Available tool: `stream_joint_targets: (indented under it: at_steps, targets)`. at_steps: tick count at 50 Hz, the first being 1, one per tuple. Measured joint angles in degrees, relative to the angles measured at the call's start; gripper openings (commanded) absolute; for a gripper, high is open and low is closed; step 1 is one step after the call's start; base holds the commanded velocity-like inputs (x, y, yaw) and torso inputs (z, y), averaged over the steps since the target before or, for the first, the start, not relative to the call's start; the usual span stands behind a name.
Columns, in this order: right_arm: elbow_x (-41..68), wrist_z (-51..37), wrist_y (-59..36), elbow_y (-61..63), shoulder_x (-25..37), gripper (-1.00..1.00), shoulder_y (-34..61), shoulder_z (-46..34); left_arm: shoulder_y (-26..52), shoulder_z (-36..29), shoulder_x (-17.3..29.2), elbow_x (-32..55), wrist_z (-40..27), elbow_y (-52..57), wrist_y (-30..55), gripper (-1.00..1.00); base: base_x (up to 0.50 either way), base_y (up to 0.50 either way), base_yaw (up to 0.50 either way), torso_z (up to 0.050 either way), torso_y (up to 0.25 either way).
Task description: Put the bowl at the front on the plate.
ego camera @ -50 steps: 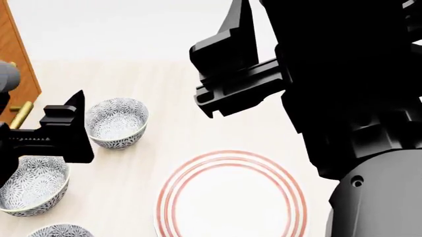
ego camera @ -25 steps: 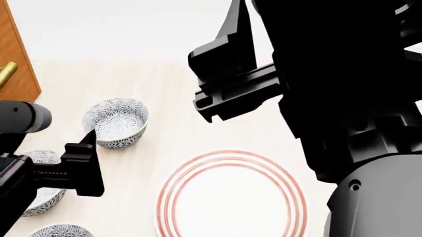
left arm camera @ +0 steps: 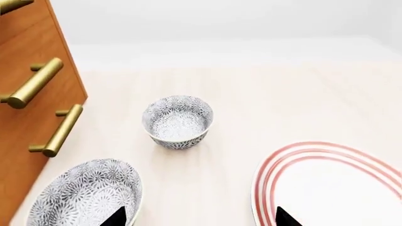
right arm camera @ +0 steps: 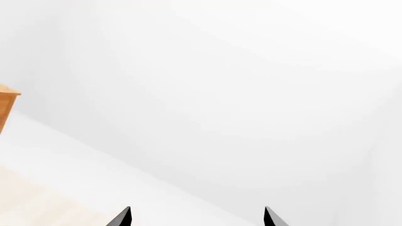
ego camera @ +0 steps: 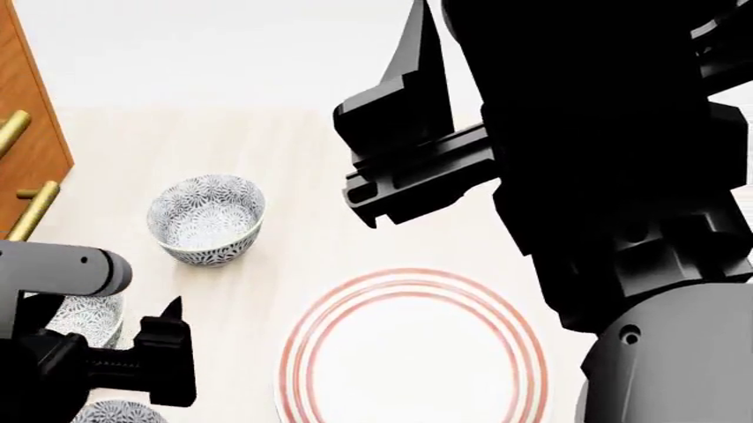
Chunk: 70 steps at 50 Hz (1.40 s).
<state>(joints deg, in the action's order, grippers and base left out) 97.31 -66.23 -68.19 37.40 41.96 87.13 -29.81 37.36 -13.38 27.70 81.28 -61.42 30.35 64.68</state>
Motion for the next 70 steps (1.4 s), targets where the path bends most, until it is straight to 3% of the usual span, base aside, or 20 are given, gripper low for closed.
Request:
stream_joint_targets:
  at_steps: [27,70]
  targets:
    - [-1.6,2.1,1.0,0.5,0.5,1.0,-0.3,-0.2,-4.5,-3.5,0.2,-3.9,2.5,-3.2,-0.6,1.0,0.0,0.0,0.0,0.0,0.0]
    - [-3.4,3.2,2.5,1.4,1.3,1.0,-1.4,-1.0,-8.5,-6.0,0.2,4.0,-0.6,-11.7,2.5,1.0,0.0,0.0,0.0,0.0,0.0]
